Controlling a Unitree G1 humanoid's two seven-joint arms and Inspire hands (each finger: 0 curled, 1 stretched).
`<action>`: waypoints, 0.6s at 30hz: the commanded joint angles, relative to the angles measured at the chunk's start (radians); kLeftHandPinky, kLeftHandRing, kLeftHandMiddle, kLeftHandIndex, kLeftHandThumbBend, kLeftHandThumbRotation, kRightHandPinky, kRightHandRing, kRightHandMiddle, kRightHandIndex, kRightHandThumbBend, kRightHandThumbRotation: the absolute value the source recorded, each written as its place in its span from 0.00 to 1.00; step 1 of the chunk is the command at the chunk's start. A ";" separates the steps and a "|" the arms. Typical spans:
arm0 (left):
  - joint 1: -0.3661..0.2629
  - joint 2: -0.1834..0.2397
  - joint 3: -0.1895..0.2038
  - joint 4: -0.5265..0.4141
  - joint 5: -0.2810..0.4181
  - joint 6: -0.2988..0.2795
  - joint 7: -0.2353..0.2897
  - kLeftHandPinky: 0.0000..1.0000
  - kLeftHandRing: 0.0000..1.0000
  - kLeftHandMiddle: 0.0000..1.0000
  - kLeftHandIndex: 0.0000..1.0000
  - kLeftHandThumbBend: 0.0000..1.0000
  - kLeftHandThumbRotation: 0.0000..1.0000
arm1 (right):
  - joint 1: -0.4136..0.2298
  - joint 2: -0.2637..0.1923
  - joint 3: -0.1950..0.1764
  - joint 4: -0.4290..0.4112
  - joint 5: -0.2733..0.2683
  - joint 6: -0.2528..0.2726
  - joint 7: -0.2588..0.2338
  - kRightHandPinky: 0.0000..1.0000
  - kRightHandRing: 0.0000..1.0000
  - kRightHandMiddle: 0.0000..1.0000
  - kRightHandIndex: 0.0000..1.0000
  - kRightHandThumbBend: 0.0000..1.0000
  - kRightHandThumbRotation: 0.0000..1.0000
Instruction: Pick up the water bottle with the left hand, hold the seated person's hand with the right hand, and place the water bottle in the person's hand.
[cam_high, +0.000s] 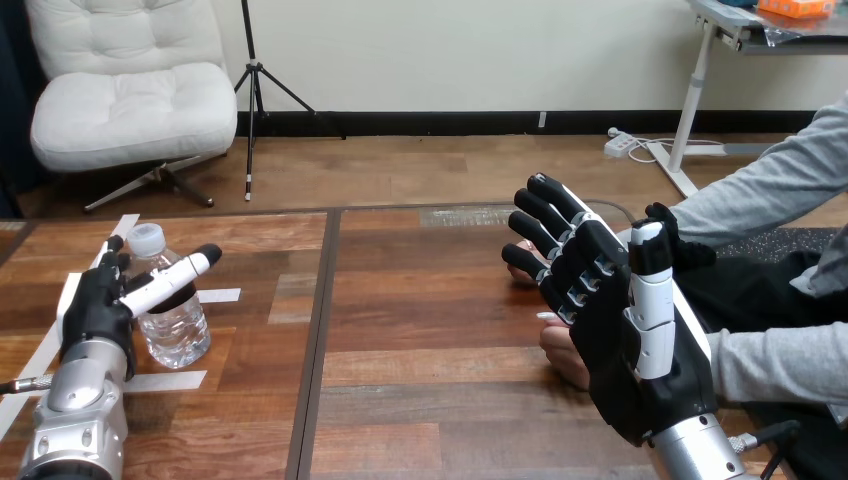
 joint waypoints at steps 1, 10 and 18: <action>-0.069 0.010 0.011 -0.023 -0.014 -0.018 -0.011 1.00 1.00 1.00 1.00 0.91 0.18 | -0.047 0.003 -0.007 -0.041 0.008 -0.010 0.002 0.90 0.94 0.93 0.91 0.76 1.00; -0.080 0.013 0.007 0.003 0.000 -0.014 -0.002 1.00 1.00 1.00 1.00 0.90 0.11 | -0.047 0.003 -0.008 -0.039 0.005 -0.014 0.002 0.90 0.94 0.93 0.91 0.76 1.00; -0.084 0.009 0.008 0.010 0.002 -0.010 0.007 1.00 1.00 1.00 1.00 0.89 0.04 | -0.043 0.002 -0.009 -0.044 0.007 -0.014 0.001 0.90 0.94 0.93 0.91 0.76 1.00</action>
